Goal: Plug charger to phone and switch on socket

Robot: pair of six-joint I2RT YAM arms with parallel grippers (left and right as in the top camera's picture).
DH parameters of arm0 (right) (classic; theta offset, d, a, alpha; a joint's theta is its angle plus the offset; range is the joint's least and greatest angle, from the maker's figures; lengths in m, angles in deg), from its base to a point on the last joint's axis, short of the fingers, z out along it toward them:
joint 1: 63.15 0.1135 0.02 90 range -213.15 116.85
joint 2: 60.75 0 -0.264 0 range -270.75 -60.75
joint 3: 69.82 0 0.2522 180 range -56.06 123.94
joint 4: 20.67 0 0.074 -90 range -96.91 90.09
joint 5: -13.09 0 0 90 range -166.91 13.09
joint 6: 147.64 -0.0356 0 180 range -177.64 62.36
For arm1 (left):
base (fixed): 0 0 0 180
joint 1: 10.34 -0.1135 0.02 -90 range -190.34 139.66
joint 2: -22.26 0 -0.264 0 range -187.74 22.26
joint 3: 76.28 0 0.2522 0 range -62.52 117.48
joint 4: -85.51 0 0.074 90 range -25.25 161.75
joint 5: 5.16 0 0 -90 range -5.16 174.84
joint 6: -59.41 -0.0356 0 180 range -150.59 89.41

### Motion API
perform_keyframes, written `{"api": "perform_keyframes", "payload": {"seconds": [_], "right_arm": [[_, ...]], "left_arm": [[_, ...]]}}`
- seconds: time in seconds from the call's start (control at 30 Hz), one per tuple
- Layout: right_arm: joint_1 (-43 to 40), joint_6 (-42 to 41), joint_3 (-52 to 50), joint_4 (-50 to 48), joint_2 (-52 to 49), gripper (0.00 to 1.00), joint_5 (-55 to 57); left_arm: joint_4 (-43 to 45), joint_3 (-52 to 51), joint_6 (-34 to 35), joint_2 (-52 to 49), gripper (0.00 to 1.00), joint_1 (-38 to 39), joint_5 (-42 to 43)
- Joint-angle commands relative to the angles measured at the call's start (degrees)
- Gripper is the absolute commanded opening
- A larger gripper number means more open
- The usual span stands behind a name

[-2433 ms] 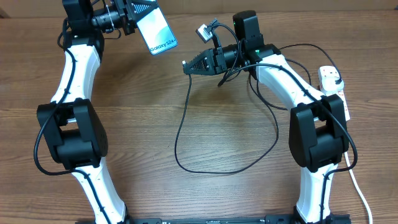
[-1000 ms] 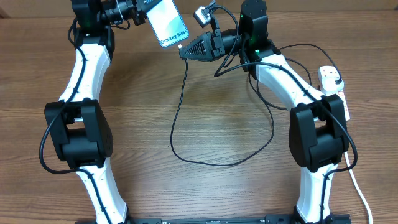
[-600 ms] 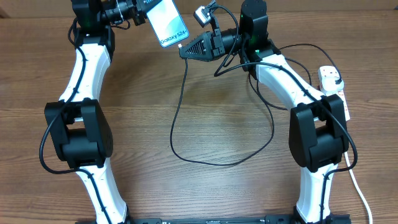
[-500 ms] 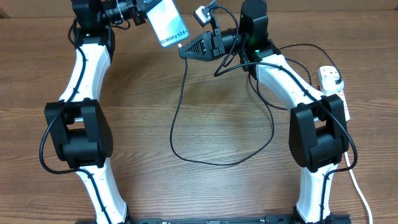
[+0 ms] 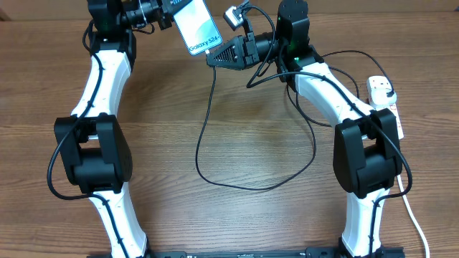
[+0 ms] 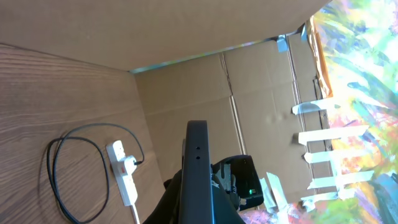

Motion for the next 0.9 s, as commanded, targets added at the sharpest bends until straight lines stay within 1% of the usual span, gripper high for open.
{"api": "perform_keyframes", "payload": {"seconds": [0.0, 0.37, 0.87], "right_arm": [[0.15, -0.31, 1.55, -0.39, -0.24, 0.04, 0.44], [0.15, -0.35, 1.55, -0.39, -0.24, 0.04, 1.11], [0.13, -2.84, 1.55, -1.05, -0.24, 0.04, 3.43]], "left_arm": [[0.42, 1.18, 0.57, -0.04, 0.04, 0.52, -0.28], [0.44, 1.18, 0.55, -0.04, 0.04, 0.87, -0.11], [0.42, 1.18, 0.35, -0.04, 0.05, 0.87, 0.90]]}}
